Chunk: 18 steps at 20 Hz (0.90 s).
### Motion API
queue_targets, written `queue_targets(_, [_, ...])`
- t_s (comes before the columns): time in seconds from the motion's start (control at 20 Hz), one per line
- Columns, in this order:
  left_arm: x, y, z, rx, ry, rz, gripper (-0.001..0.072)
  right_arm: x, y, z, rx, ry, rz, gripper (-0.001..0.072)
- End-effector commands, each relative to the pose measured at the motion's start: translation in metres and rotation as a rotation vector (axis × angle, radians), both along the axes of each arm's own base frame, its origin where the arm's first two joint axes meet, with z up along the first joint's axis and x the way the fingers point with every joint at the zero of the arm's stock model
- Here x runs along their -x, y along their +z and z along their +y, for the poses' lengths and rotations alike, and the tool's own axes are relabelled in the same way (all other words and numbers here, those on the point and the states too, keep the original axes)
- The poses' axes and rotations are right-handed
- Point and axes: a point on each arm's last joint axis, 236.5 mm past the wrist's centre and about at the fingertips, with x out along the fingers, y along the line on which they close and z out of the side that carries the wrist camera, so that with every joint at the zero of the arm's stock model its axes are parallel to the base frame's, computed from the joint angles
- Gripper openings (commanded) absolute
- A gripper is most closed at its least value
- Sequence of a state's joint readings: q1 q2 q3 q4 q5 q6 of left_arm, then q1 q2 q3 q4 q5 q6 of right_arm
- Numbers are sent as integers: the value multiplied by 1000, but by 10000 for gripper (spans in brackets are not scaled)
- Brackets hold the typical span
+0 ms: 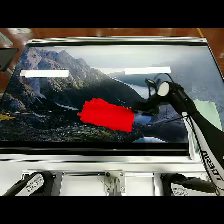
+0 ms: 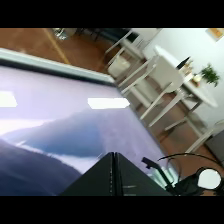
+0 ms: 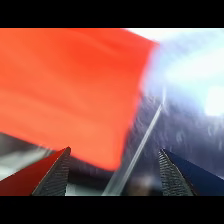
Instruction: Fold the shirts.
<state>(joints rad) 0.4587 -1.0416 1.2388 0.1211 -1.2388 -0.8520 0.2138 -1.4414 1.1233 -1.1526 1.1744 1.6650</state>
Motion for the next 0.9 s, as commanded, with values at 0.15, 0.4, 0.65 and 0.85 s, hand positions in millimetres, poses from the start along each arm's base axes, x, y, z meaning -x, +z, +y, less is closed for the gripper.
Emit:
queue_targets(0.15, [-1, -26, -5, -61, -1, 93, 51, 10, -52, 24, -214, -155, 104, 669])
queue_targets(0.4, [5, -26, -35, -65, -76, 90, 52, -17, -63, 61, -389, -256, 92, 666])
queue_targets(0.65, [9, -24, -65, -64, -135, 79, 52, -45, -57, 55, -424, -308, 12, 61])
queue_targets(0.85, [12, -22, -84, -63, -172, 72, 52, -94, 35, 6, -487, -198, -262, 61])
